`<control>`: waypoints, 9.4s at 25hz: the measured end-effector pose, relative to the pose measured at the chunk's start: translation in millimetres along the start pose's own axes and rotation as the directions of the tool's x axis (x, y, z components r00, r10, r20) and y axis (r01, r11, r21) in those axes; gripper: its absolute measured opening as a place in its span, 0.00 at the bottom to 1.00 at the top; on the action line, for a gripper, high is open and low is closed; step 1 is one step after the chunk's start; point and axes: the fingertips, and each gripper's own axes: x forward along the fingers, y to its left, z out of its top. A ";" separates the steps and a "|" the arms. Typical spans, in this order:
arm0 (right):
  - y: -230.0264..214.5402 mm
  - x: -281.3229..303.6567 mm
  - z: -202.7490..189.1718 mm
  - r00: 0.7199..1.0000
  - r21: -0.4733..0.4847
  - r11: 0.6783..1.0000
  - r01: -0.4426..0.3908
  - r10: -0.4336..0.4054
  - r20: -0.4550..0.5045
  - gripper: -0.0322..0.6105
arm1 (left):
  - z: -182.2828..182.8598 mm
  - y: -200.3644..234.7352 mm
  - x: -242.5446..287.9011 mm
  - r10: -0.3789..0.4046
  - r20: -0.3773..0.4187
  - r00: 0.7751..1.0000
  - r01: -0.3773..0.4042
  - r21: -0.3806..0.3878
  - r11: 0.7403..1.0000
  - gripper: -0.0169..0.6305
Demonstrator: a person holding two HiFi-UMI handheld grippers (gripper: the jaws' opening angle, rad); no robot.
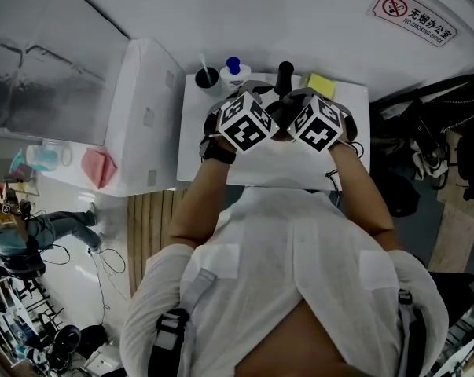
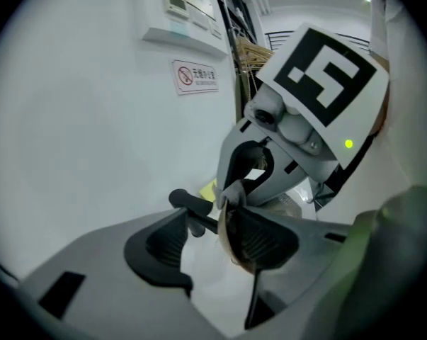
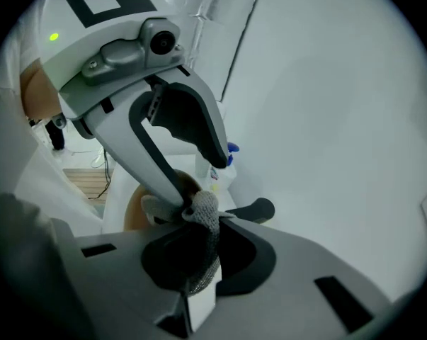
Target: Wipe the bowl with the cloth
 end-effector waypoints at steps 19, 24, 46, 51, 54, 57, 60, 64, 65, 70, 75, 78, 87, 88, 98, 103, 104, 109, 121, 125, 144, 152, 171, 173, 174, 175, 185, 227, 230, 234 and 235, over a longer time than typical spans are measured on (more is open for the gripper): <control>-79.6 -31.4 -7.6 0.928 0.664 0.745 0.068 -0.292 0.233 0.12 | -4.1 17.7 -1.2 0.221 0.109 0.969 -0.144 -0.477 0.867 0.19; -69.0 -26.5 -12.9 0.944 0.617 0.782 0.088 -0.262 0.198 0.12 | -10.3 20.7 -2.0 0.217 0.032 0.976 -0.184 -0.416 0.890 0.13; -36.9 -21.7 11.1 0.970 0.053 0.973 0.226 -0.230 0.078 0.12 | -12.8 10.3 -7.3 0.115 -0.236 0.965 -0.114 0.017 0.993 0.11; -31.7 -18.0 13.5 0.976 -0.003 0.979 0.205 -0.204 0.078 0.12 | -7.9 10.3 -3.9 0.115 -0.218 0.969 -0.099 0.081 0.992 0.09; -38.4 -19.8 12.9 0.976 0.134 0.975 0.174 -0.189 0.109 0.12 | 2.0 19.9 -5.3 0.147 -0.098 0.984 -0.148 -0.008 0.989 0.10; -53.2 -22.7 8.7 0.964 0.326 0.934 0.147 -0.209 0.164 0.12 | 9.8 36.6 -16.3 0.230 0.026 0.973 -0.222 -0.172 0.960 0.25; -69.1 -24.6 1.0 0.944 0.527 0.845 0.089 -0.240 0.226 0.12 | 6.8 48.5 -26.8 0.303 0.084 0.949 -0.260 -0.333 0.907 0.30; -82.6 -26.5 -6.6 0.912 0.699 0.714 0.026 -0.303 0.276 0.12 | -1.6 36.6 -17.3 0.274 0.111 0.955 -0.190 -0.480 0.856 0.30; -84.4 -26.7 -6.3 0.905 0.719 0.695 0.021 -0.319 0.282 0.12 | -1.2 31.9 -13.2 0.260 0.119 0.958 -0.169 -0.499 0.850 0.30; -86.3 -26.2 -1.9 0.891 0.759 0.651 -0.001 -0.344 0.296 0.12 | -4.2 30.5 -1.4 0.272 0.088 0.958 -0.185 -0.533 0.825 0.23; -77.1 -21.4 -4.0 0.920 0.703 0.710 0.031 -0.296 0.258 0.12 | -9.0 36.7 -2.3 0.269 0.001 0.963 -0.241 -0.441 0.864 0.16; -74.6 -20.1 -5.1 0.928 0.668 0.742 0.059 -0.287 0.236 0.12 | -8.3 37.7 -2.4 0.258 -0.037 0.965 -0.253 -0.369 0.894 0.14; -65.2 -18.2 5.4 0.945 0.464 0.870 0.165 -0.274 0.178 0.12 | -12.4 33.4 -1.1 0.205 -0.166 0.965 -0.235 -0.193 0.953 0.13; -63.9 -18.3 6.0 0.947 0.437 0.882 0.177 -0.273 0.168 0.12 | -12.6 33.4 -1.3 0.207 -0.178 0.962 -0.237 -0.170 0.957 0.13; -47.1 -18.6 21.5 0.962 0.113 0.970 0.216 -0.231 0.143 0.12 | -7.5 26.7 -7.2 0.194 -0.254 0.948 -0.193 0.027 0.981 0.11; -45.1 -17.8 23.2 0.963 0.149 0.972 0.180 -0.205 0.176 0.12 | -9.7 34.5 -8.8 0.190 -0.209 0.959 -0.212 -0.091 0.973 0.07; -45.6 -18.2 23.6 0.960 0.180 0.969 0.171 -0.205 0.189 0.12 | -9.4 37.1 -9.6 0.194 -0.188 0.963 -0.219 -0.126 0.967 0.06; -47.1 -16.5 22.0 0.949 0.303 0.943 0.140 -0.215 0.230 0.12 | -8.7 42.0 -9.1 0.204 -0.103 0.973 -0.224 -0.248 0.942 0.05; -56.4 -14.6 19.2 0.937 0.398 0.911 0.106 -0.226 0.267 0.12 | -7.5 48.8 -11.3 0.250 0.014 0.968 -0.223 -0.406 0.886 0.05; -59.8 -16.2 15.1 0.927 0.489 0.870 0.071 -0.239 0.289 0.13 | -3.1 53.6 -14.0 0.278 0.086 0.957 -0.200 -0.501 0.842 0.05; -47.6 -12.9 12.5 0.963 0.214 0.966 0.148 -0.189 0.190 0.13 | 6.3 35.4 -10.0 0.171 0.042 0.984 -0.155 -0.255 0.955 0.06; -56.3 -19.6 17.8 0.937 0.363 0.924 0.115 -0.223 0.270 0.13 | 5.0 50.4 -20.5 0.292 0.121 0.949 -0.210 -0.447 0.869 0.05; -61.2 -21.3 -11.4 0.959 0.225 0.952 0.206 -0.242 0.146 0.11 | 15.8 37.7 -36.2 0.263 0.262 0.929 -0.120 -0.459 0.880 0.09; -57.8 -20.6 -8.6 0.963 0.168 0.965 0.203 -0.228 0.145 0.11 | 18.5 38.0 -32.8 0.241 0.224 0.944 -0.147 -0.368 0.918 0.08; -55.8 -19.9 -6.5 0.964 0.144 0.968 0.204 -0.225 0.142 0.11 | 18.4 36.6 -29.2 0.226 0.193 0.955 -0.157 -0.318 0.935 0.08; -53.8 -19.0 -4.4 0.965 0.122 0.971 0.206 -0.222 0.138 0.11 | 18.3 34.2 -25.6 0.210 0.163 0.964 -0.161 -0.271 0.949 0.08; -49.6 -19.9 8.0 0.974 0.042 0.983 0.178 -0.182 0.133 0.11 | 14.9 24.0 -5.3 0.154 0.001 0.988 -0.154 -0.059 0.986 0.08; -49.0 -1.1 19.1 0.991 -0.264 0.956 0.128 -0.116 0.060 0.11 | -1.3 31.7 15.5 0.118 -0.109 0.987 -0.130 -0.110 0.985 0.07; -54.6 -2.9 23.1 0.985 -0.128 0.982 0.142 -0.128 0.113 0.11 | 0.3 41.0 12.0 0.130 -0.024 0.991 -0.132 -0.291 0.948 0.05; -69.6 -10.1 25.0 0.964 0.060 0.979 0.193 -0.201 0.174 0.12 | 5.9 49.7 4.6 0.218 0.050 0.975 -0.178 -0.417 0.891 0.05; -72.6 -11.8 24.0 0.958 0.112 0.974 0.197 -0.216 0.187 0.12 | 6.7 51.6 2.8 0.234 0.074 0.969 -0.175 -0.459 0.871 0.05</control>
